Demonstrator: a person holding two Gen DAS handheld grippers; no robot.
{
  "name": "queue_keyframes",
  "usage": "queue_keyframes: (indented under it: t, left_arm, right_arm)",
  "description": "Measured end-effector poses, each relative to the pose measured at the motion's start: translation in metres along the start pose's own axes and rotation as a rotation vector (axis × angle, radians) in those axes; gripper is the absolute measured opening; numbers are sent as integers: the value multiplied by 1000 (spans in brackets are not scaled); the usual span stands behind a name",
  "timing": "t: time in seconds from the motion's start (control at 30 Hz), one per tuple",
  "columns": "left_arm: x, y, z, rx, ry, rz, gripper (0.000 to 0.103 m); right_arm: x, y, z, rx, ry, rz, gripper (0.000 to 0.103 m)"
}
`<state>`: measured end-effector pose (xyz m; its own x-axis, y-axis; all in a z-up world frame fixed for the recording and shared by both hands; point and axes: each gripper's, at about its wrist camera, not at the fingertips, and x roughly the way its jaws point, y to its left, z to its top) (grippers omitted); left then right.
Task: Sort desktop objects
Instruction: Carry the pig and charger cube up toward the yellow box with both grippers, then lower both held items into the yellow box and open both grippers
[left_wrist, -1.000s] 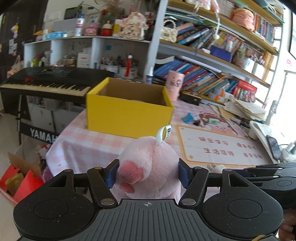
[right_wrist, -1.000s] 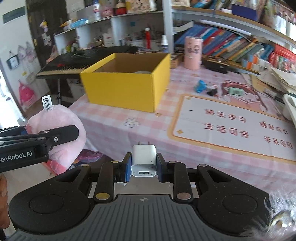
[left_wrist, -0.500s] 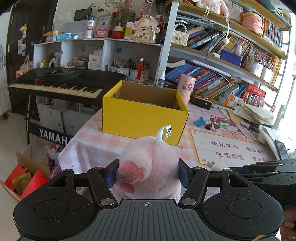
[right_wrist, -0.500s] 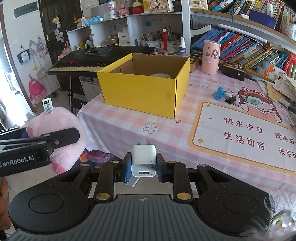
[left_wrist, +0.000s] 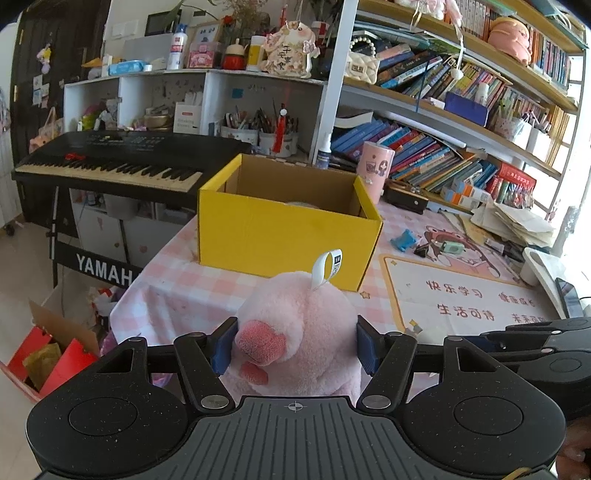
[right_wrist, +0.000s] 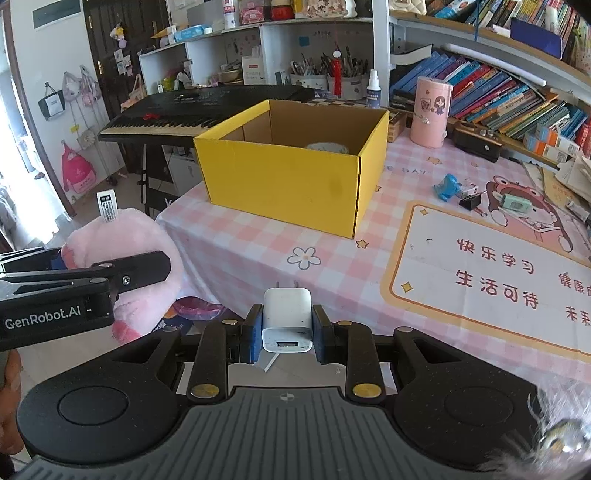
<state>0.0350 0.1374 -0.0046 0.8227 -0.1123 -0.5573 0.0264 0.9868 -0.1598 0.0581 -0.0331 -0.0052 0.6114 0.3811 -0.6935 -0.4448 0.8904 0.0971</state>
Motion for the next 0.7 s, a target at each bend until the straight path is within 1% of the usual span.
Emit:
queue_keyframes:
  t: [0.2,0.37,0.7]
  left_arm:
    - [17,1,14,20,2,20,64]
    - [33,3,38,25,-30,29,64]
    - [80,-1,100,24,-107,35,64]
  right_arm:
    - [19,-8,14,-3,-8,29,24]
    - [33,-16,37,-15,-44,43,24]
    - [67,-37,106,-69,-120,82,24]
